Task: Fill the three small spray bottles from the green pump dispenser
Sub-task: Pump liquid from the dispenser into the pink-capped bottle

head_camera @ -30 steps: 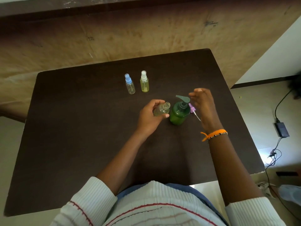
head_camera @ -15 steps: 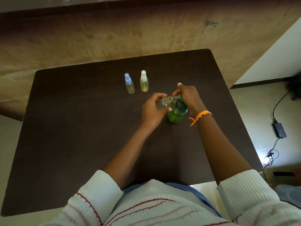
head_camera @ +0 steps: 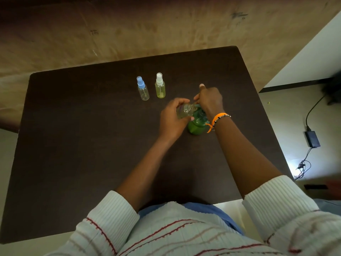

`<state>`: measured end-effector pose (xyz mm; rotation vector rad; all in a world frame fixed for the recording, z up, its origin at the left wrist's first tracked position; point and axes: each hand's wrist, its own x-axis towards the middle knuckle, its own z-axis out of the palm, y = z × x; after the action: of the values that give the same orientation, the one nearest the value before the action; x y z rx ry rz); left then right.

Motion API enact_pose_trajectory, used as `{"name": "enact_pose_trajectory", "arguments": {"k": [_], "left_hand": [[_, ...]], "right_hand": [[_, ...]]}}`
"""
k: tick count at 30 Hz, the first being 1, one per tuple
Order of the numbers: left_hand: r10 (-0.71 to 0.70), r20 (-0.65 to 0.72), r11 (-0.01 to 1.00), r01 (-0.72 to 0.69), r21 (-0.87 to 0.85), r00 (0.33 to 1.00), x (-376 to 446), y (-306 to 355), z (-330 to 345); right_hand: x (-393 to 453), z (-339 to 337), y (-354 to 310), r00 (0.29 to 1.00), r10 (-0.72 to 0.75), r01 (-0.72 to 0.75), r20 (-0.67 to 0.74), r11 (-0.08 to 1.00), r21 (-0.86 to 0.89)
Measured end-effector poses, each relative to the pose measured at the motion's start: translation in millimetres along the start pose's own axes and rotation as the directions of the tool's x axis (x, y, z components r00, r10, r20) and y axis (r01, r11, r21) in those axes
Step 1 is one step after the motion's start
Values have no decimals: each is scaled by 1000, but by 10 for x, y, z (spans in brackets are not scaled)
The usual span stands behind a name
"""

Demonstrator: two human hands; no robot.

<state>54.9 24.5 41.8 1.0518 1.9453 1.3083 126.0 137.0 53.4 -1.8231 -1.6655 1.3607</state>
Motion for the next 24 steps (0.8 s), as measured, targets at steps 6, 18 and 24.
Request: {"name": "enact_pose_trajectory", "arguments": {"k": [6,18,24], "left_hand": [[0,2,1000,0,6,1000,0,-14,34],[19,-3,1000,-19,-3,1000,-22,14,52],[15,-13,1000,-14,18,1000,-22,6,66]], "right_hand": [[-11,66,60,993,-57,46,-108,994,-101],[-22,-17,-25,997,14,-15,78,1000,20],[-47,-3,13,998,-36,36,-42,999,-15]]}}
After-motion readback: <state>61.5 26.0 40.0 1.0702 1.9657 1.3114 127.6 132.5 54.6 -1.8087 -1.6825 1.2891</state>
